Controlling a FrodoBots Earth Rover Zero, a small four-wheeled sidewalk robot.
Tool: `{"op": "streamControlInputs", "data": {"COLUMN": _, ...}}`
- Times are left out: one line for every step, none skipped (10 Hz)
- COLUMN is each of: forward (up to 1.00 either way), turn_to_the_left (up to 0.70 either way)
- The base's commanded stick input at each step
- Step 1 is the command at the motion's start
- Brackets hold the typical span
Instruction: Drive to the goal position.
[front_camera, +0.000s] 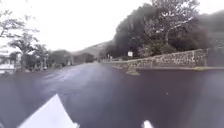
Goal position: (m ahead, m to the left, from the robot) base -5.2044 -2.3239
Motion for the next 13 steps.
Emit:
{"op": "streamControlInputs", "data": {"forward": 0.5, "turn_to_the_left": 0.0}}
{"op": "streamControlInputs", "data": {"forward": 0.5, "turn_to_the_left": 0.0}}
{"op": "streamControlInputs", "data": {"forward": 0.5, "turn_to_the_left": 0.0}}
{"op": "streamControlInputs", "data": {"forward": 0.5, "turn_to_the_left": 0.0}}
{"op": "streamControlInputs", "data": {"forward": 0.5, "turn_to_the_left": 0.0}}
{"op": "streamControlInputs", "data": {"forward": 0.5, "turn_to_the_left": 0.0}}
{"op": "streamControlInputs", "data": {"forward": 0.5, "turn_to_the_left": 0.0}}
{"op": "streamControlInputs", "data": {"forward": 0.5, "turn_to_the_left": 0.0}}
{"op": "streamControlInputs", "data": {"forward": 0.5, "turn_to_the_left": 0.0}}
{"op": "streamControlInputs", "data": {"forward": 0.5, "turn_to_the_left": 0.0}}
{"op": "streamControlInputs", "data": {"forward": 0.5, "turn_to_the_left": 0.0}}
{"op": "streamControlInputs", "data": {"forward": 0.5, "turn_to_the_left": 0.0}}
{"op": "streamControlInputs", "data": {"forward": 0.5, "turn_to_the_left": 0.0}}
